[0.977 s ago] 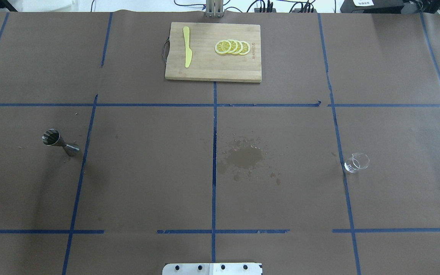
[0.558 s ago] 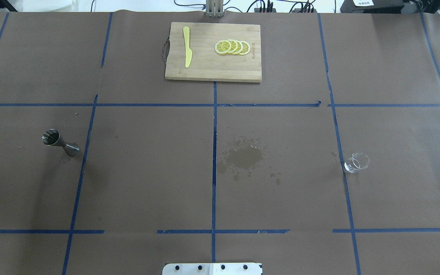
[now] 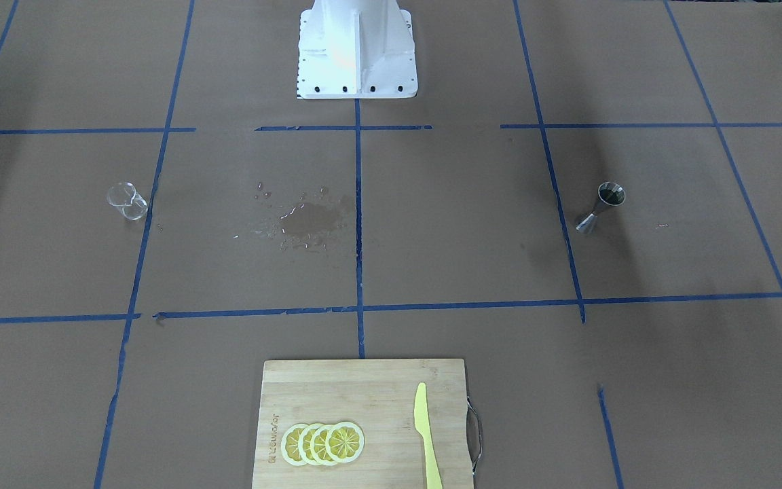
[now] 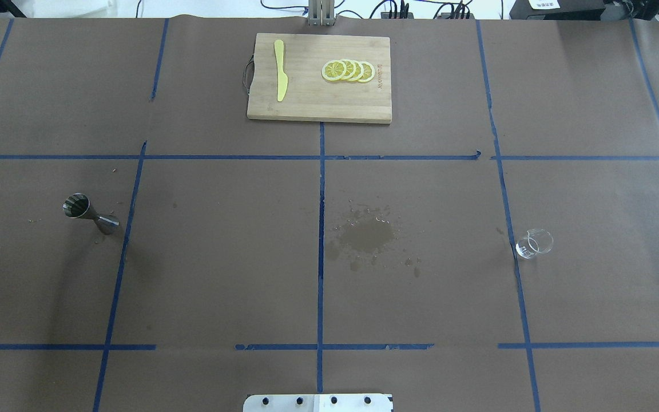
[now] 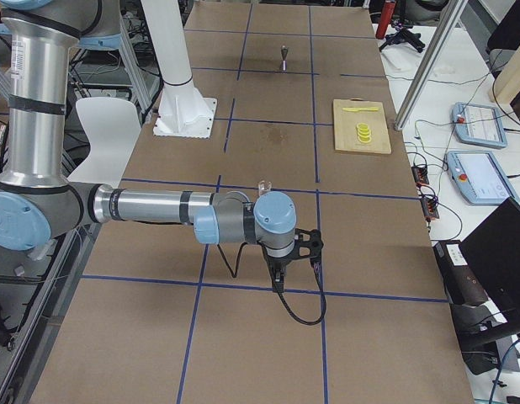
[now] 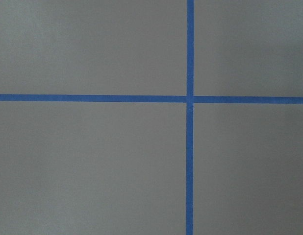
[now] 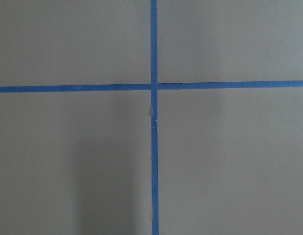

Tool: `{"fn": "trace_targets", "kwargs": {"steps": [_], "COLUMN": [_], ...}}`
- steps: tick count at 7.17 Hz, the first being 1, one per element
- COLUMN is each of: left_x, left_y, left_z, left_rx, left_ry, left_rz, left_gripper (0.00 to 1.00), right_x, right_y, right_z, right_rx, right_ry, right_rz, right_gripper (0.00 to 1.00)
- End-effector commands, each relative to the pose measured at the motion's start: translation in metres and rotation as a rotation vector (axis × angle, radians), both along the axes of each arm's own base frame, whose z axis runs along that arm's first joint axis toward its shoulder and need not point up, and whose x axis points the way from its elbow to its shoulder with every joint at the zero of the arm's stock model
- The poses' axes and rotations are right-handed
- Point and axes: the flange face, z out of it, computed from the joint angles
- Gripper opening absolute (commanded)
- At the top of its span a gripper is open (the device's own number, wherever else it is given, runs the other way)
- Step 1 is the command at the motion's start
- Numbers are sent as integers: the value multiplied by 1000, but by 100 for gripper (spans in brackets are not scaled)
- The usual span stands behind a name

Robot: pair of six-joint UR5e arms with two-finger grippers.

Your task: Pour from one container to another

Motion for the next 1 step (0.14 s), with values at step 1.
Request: {"fn": "trace_targets", "kwargs": {"steps": [1], "left_x": [0], "left_y": [0], "left_z": [-1], "left_rx": [2], "left_ry": [0], "left_rz": [2], "left_gripper": [100], "right_x": [0], "right_y": [1], "right_z": [1], "right_rx": [-3], "right_ry": [0], "right_rz": [-1], "right_gripper": [100]}}
